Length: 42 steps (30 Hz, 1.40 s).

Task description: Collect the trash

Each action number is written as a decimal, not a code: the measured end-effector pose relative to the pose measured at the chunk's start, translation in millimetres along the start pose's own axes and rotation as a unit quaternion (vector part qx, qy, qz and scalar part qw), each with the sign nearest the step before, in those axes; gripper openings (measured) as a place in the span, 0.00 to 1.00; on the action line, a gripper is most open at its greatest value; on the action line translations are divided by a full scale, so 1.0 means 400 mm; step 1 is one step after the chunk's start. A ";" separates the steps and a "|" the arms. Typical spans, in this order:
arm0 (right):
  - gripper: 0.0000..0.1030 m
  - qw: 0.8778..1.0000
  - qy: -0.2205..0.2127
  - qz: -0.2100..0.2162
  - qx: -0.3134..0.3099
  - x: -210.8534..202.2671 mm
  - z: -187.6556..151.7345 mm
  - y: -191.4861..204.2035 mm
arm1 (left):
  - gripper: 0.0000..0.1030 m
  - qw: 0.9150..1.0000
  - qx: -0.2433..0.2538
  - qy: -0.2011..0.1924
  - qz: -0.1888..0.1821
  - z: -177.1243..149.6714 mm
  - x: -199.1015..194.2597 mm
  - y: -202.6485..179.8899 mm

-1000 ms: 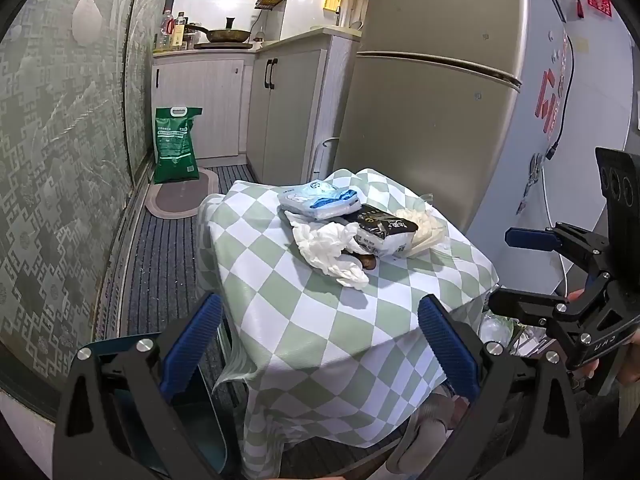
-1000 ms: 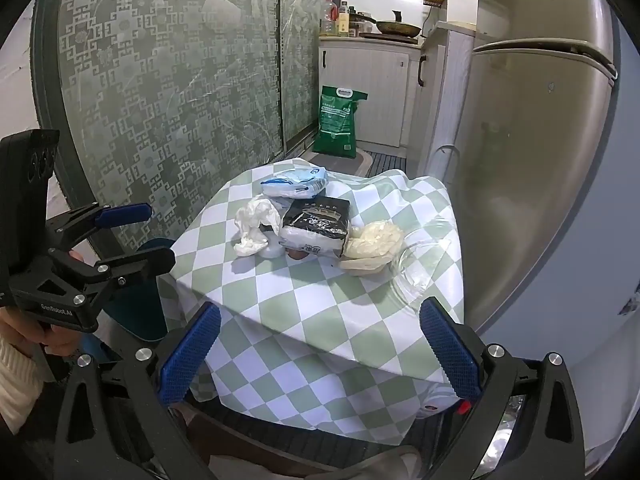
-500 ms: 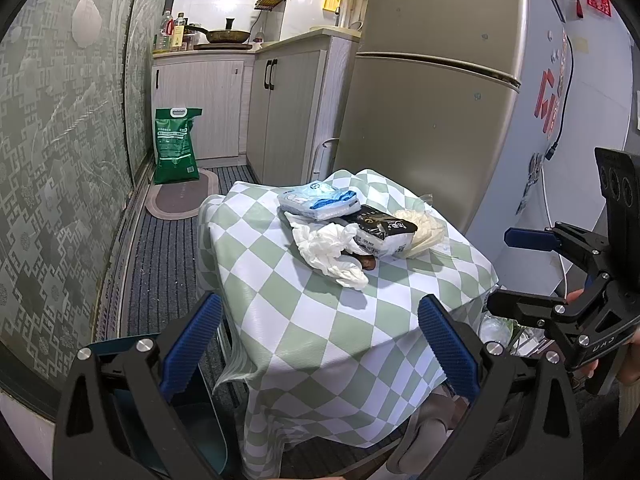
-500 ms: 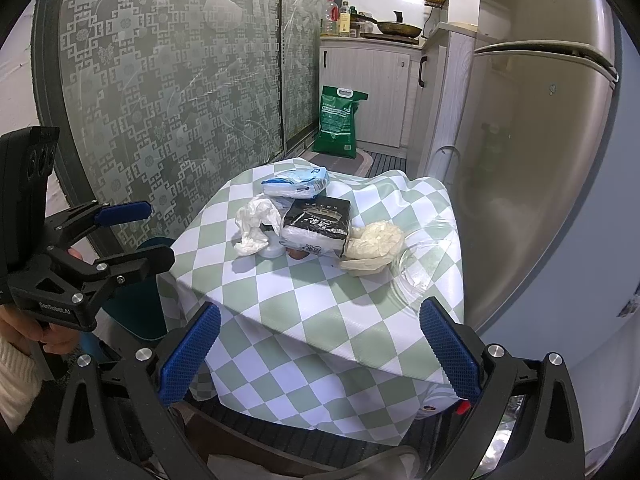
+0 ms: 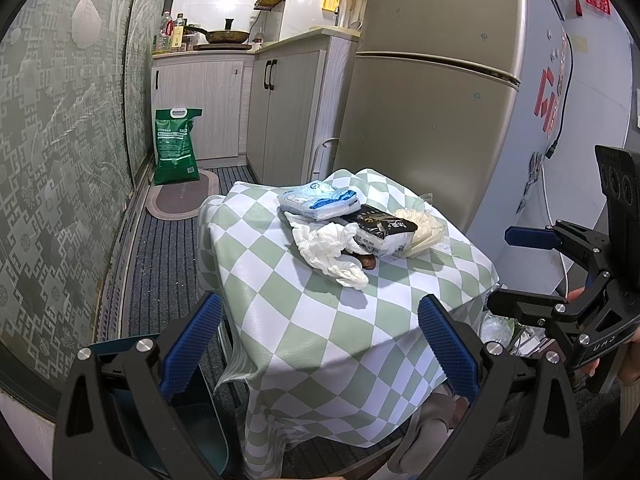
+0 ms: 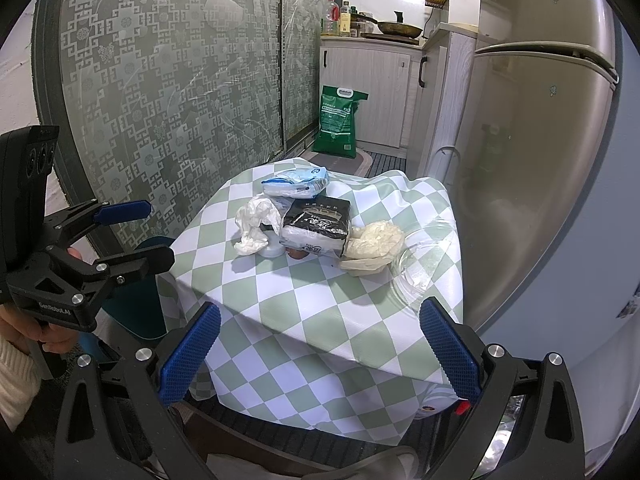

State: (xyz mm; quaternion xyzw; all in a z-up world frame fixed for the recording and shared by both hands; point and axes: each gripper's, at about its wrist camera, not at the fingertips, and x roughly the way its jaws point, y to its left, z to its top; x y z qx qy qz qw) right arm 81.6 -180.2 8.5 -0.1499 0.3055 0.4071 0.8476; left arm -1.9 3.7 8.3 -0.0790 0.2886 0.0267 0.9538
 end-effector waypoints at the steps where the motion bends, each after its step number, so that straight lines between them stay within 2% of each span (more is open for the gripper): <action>1: 0.97 1.000 0.000 -0.001 -0.001 0.000 0.001 0.000 | 0.97 1.000 0.001 0.000 0.000 0.000 0.000 -0.001; 42: 0.97 1.000 0.000 -0.001 -0.003 0.004 -0.002 0.002 | 0.97 1.000 0.004 -0.002 -0.002 -0.012 0.005 -0.014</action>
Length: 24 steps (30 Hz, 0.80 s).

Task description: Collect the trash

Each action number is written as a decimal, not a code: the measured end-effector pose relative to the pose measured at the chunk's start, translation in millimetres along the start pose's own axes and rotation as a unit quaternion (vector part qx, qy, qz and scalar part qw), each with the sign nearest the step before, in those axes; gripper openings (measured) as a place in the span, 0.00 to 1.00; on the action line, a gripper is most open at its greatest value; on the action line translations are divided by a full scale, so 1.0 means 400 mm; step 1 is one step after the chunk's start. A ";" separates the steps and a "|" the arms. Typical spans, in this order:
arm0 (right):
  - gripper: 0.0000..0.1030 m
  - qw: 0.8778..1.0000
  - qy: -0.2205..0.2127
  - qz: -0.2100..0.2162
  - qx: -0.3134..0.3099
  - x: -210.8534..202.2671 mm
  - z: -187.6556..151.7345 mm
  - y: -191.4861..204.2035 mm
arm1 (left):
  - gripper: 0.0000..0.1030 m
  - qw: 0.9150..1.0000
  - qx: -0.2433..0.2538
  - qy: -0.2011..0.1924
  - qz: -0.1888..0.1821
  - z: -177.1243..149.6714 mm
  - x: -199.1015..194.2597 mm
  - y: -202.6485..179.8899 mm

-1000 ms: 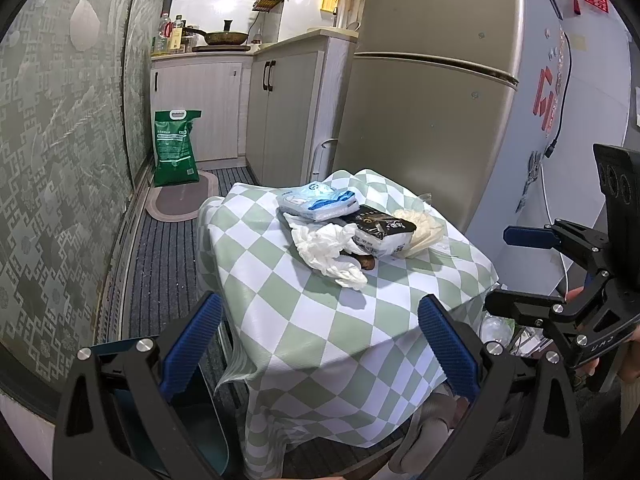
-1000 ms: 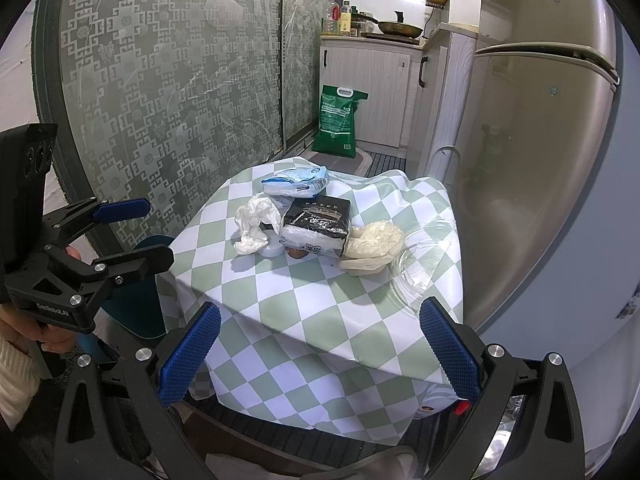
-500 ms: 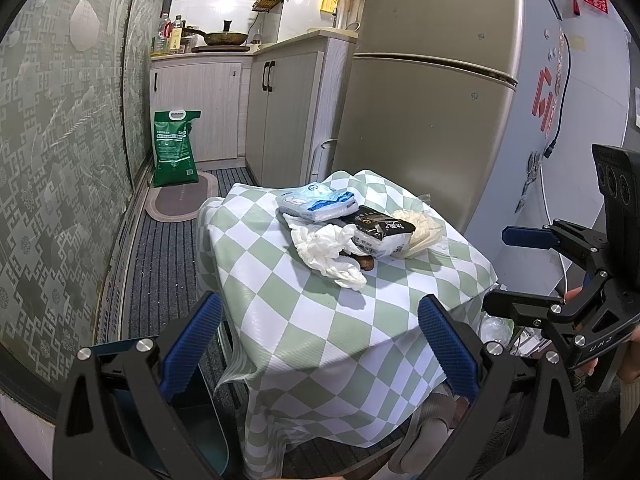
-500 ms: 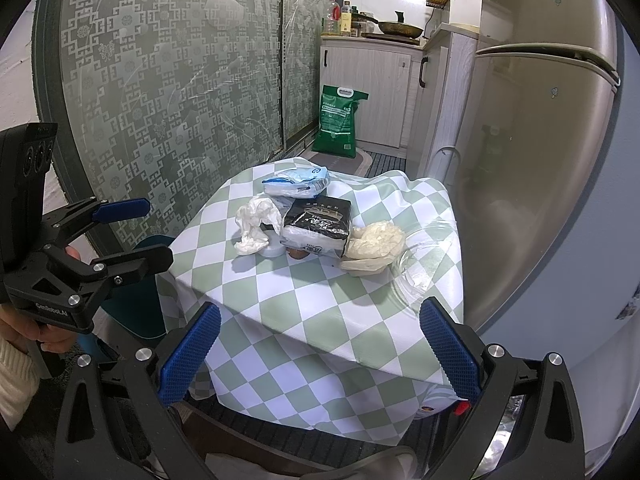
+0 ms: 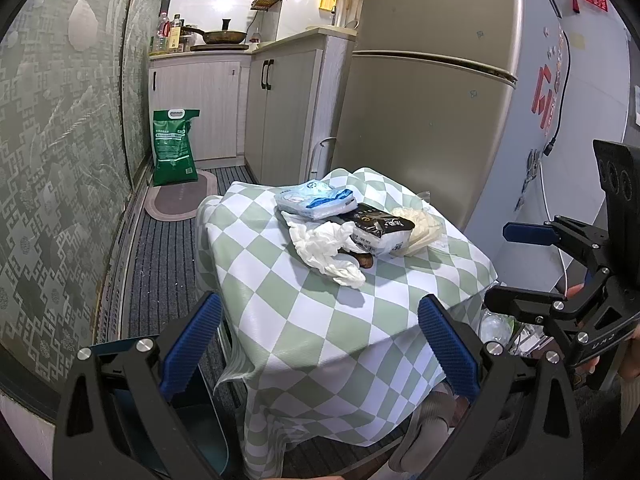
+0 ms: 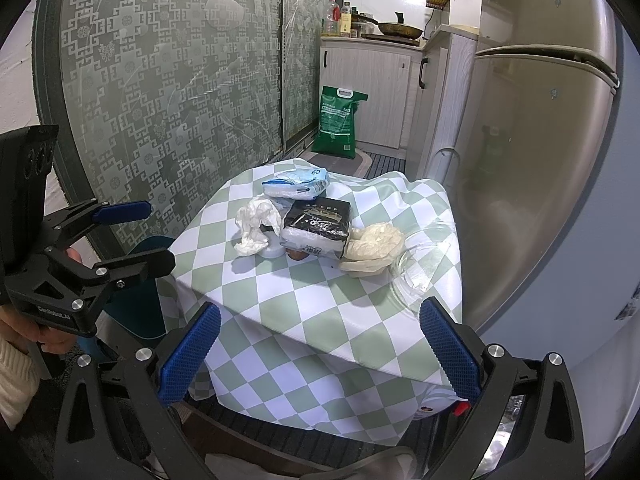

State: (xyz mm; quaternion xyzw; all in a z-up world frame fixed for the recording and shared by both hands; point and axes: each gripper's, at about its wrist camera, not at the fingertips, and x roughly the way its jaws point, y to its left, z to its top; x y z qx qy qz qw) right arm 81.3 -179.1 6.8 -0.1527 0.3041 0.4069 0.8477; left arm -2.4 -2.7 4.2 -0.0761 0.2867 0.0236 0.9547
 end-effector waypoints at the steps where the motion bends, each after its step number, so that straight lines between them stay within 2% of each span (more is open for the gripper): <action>1: 0.97 1.000 0.000 0.000 0.000 -0.002 0.002 0.000 | 0.97 1.000 0.000 0.000 0.000 0.000 0.000 0.000; 11: 0.97 1.000 -0.001 -0.004 -0.002 0.000 0.004 -0.001 | 0.97 1.000 0.000 -0.002 0.003 -0.001 0.001 -0.001; 21: 0.97 1.000 -0.018 0.007 0.008 -0.026 0.012 -0.011 | 0.97 1.000 -0.004 0.000 -0.015 -0.005 0.005 0.006; 23: 0.97 1.000 -0.019 0.009 0.013 -0.028 0.012 -0.019 | 0.96 1.000 -0.010 -0.001 -0.018 -0.005 0.005 0.013; 24: 0.97 1.000 -0.019 0.009 0.017 -0.029 0.012 -0.024 | 0.91 1.000 -0.010 -0.002 -0.021 -0.004 0.004 0.015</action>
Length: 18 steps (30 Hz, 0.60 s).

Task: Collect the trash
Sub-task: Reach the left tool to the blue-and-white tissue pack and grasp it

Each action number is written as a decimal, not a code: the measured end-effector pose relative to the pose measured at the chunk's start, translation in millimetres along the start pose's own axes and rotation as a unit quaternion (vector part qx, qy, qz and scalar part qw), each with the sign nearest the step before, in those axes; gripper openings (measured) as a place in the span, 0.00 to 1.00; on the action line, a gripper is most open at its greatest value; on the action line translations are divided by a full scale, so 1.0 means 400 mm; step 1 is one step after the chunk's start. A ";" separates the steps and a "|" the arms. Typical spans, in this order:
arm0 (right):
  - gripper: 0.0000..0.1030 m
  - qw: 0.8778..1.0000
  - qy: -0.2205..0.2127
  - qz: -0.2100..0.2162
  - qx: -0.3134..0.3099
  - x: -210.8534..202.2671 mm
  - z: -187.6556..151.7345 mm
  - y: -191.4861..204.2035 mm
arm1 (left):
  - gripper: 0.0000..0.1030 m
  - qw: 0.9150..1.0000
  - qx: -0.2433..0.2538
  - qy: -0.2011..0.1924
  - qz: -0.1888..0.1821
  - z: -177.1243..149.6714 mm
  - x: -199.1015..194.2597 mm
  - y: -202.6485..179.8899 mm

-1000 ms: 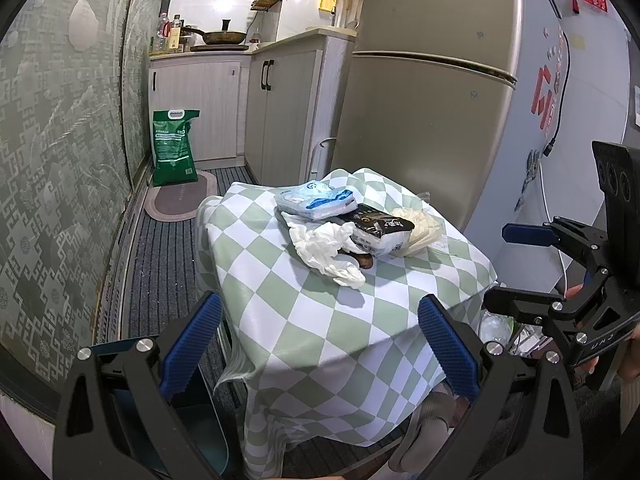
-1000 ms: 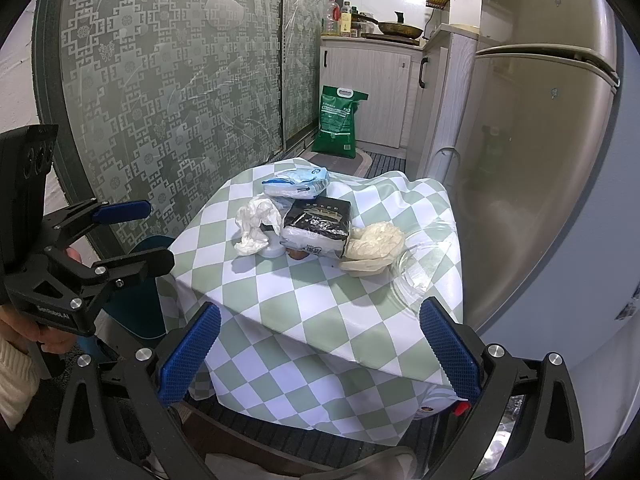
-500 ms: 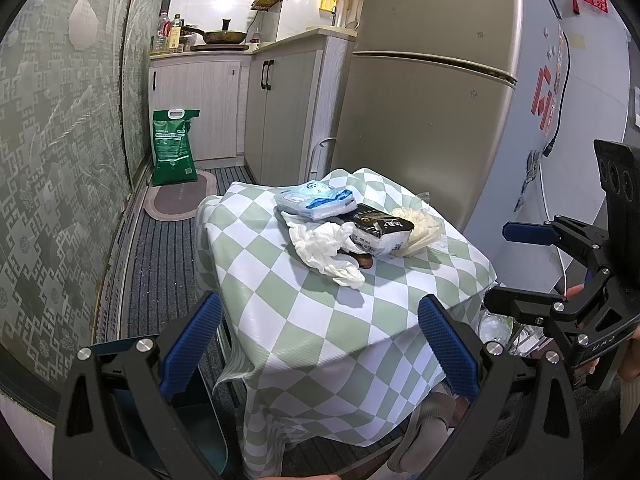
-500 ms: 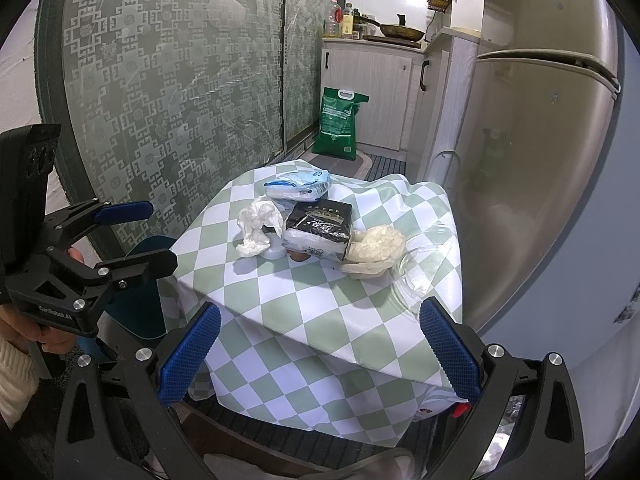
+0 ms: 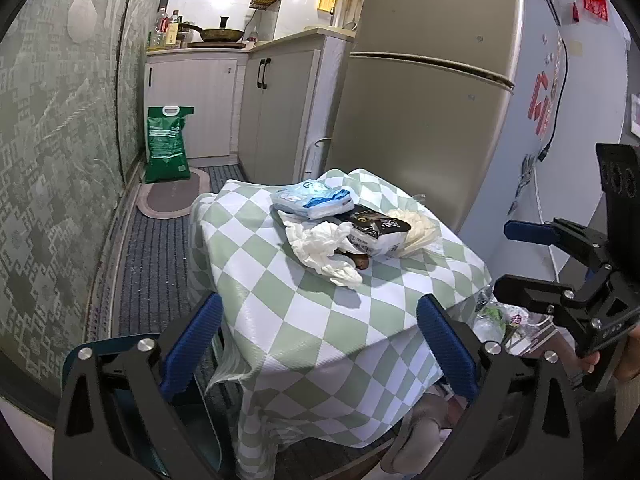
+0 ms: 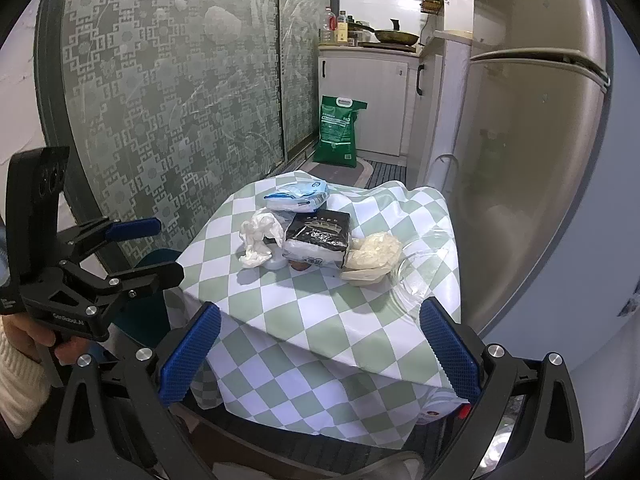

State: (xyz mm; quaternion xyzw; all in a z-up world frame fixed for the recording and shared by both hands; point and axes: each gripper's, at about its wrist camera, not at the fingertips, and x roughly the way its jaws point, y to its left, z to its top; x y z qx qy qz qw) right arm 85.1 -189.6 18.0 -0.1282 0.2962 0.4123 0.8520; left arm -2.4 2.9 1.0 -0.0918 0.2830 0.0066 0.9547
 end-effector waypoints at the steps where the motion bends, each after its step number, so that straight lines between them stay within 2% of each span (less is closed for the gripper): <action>1: 0.96 1.000 0.000 0.000 0.001 0.000 -0.001 0.003 | 0.86 1.000 0.001 0.000 0.005 0.002 0.000 0.000; 2: 0.93 1.000 0.000 0.000 0.002 -0.001 0.000 0.003 | 0.76 1.000 0.002 0.000 0.012 0.002 0.001 0.000; 3: 0.88 1.000 0.001 0.001 0.004 -0.001 0.002 -0.001 | 0.70 1.000 0.005 0.003 0.020 0.003 0.004 0.000; 6: 0.77 1.000 0.006 0.002 0.007 0.005 0.001 0.004 | 0.61 1.000 0.005 0.011 0.020 0.006 0.016 0.000; 8: 0.75 1.000 0.009 0.007 0.007 0.007 0.003 0.009 | 0.54 1.000 0.011 0.015 0.013 0.011 0.024 -0.007; 11: 0.71 1.000 0.006 0.015 0.009 0.005 0.007 0.018 | 0.50 0.999 0.022 0.024 -0.001 0.038 0.045 -0.022; 15: 0.69 1.000 0.000 0.023 0.019 0.000 0.017 0.016 | 0.44 1.000 0.018 0.017 -0.007 0.095 0.066 -0.019; 18: 0.69 0.999 -0.001 0.026 0.029 0.000 0.020 0.004 | 0.44 0.999 0.048 0.021 0.009 0.140 0.099 -0.029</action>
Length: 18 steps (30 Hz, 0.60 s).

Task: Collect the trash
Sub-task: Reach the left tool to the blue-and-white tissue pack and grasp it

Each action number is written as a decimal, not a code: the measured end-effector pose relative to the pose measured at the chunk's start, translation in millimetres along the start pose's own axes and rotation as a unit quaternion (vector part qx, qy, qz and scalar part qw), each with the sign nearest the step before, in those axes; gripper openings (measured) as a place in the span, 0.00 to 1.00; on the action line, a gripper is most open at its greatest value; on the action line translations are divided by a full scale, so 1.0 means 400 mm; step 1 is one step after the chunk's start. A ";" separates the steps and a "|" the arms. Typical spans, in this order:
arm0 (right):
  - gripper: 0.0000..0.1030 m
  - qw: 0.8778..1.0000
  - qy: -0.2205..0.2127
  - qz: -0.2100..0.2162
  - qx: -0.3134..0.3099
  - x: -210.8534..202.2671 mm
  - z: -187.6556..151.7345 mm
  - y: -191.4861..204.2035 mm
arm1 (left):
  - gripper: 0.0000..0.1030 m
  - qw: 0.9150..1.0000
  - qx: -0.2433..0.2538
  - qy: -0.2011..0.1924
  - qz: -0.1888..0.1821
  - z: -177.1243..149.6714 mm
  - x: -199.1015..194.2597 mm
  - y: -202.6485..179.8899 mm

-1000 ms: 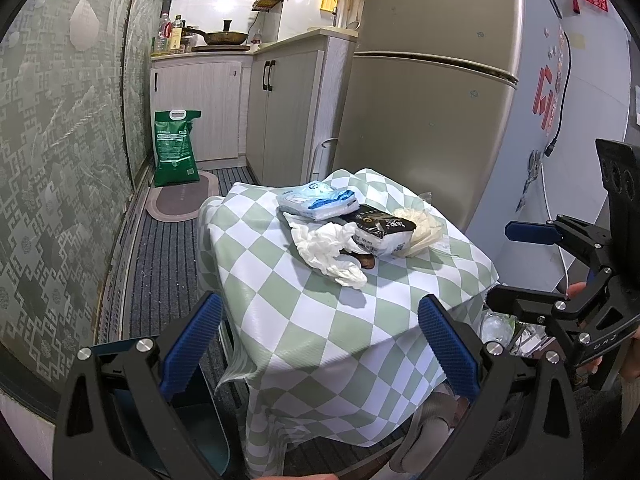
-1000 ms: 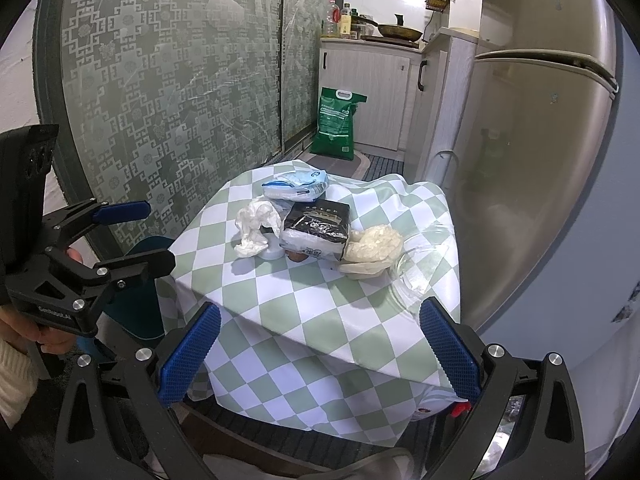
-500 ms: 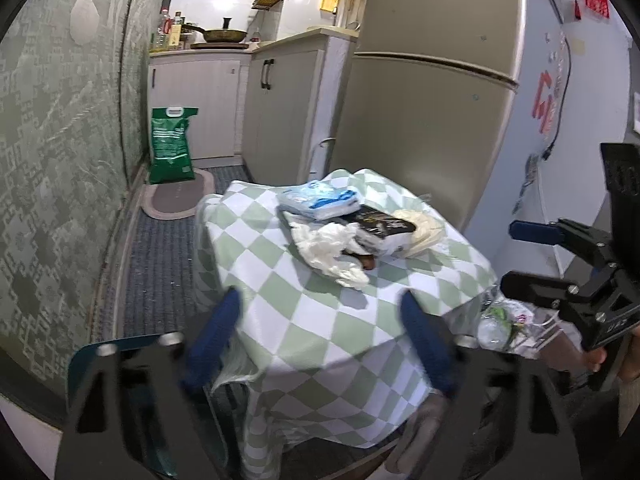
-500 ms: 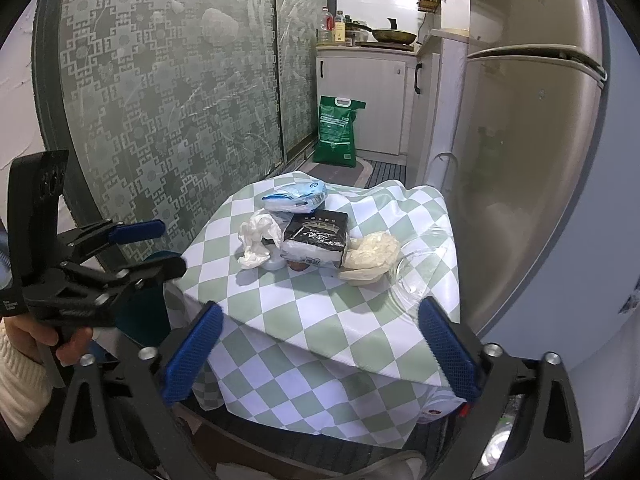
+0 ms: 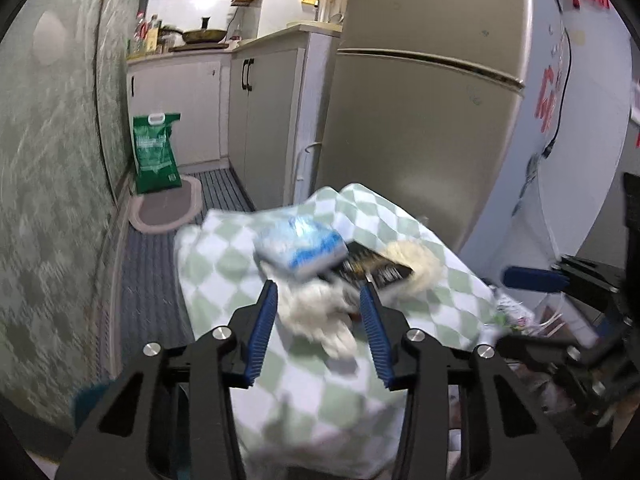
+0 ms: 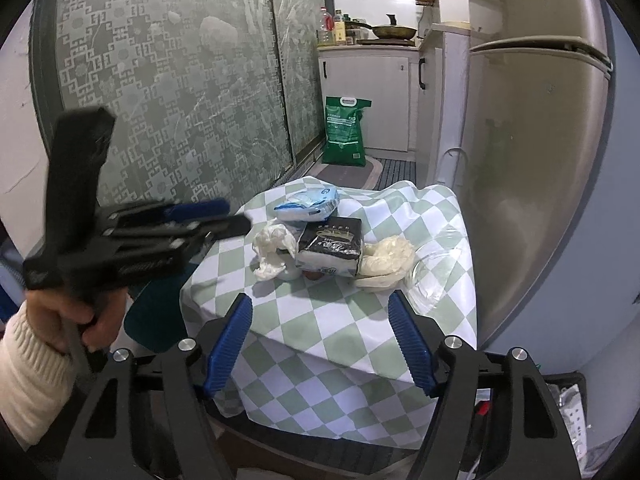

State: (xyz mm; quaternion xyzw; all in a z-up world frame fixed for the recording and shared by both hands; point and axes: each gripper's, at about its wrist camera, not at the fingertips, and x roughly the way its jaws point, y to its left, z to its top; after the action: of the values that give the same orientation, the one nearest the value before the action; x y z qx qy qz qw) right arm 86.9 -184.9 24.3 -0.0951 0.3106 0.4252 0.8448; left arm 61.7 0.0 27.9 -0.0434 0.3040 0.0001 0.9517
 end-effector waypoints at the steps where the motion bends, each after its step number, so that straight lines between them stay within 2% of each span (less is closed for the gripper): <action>1: 0.69 1.000 0.000 0.001 0.004 0.000 0.001 -0.006 | 0.44 1.000 0.011 0.004 0.003 0.010 0.008 -0.005; 5: 0.69 1.000 0.000 0.006 0.019 0.001 0.002 -0.026 | 0.45 0.997 0.073 0.031 0.011 0.047 0.056 -0.018; 8: 0.69 1.000 -0.001 0.007 0.025 0.001 0.003 -0.035 | 0.45 0.990 0.123 0.061 0.011 0.054 0.098 -0.035; 14: 0.69 0.999 -0.004 0.015 0.031 0.002 0.010 -0.039 | 0.40 0.983 0.158 0.089 0.017 0.055 0.151 -0.030; 16: 0.69 0.999 -0.002 0.016 0.034 0.007 0.011 -0.041 | 0.36 0.981 0.166 0.099 0.021 0.054 0.171 -0.027; 18: 0.69 0.999 -0.001 0.017 0.035 0.010 0.011 -0.042 | 0.25 0.980 0.166 0.105 0.018 0.051 0.182 -0.020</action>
State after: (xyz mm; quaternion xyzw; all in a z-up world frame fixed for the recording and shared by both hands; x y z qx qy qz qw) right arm 103.8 -190.8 23.3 -0.0596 0.3265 0.4286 0.8403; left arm 133.3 -8.4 2.9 0.1204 0.3984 -0.0380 0.9085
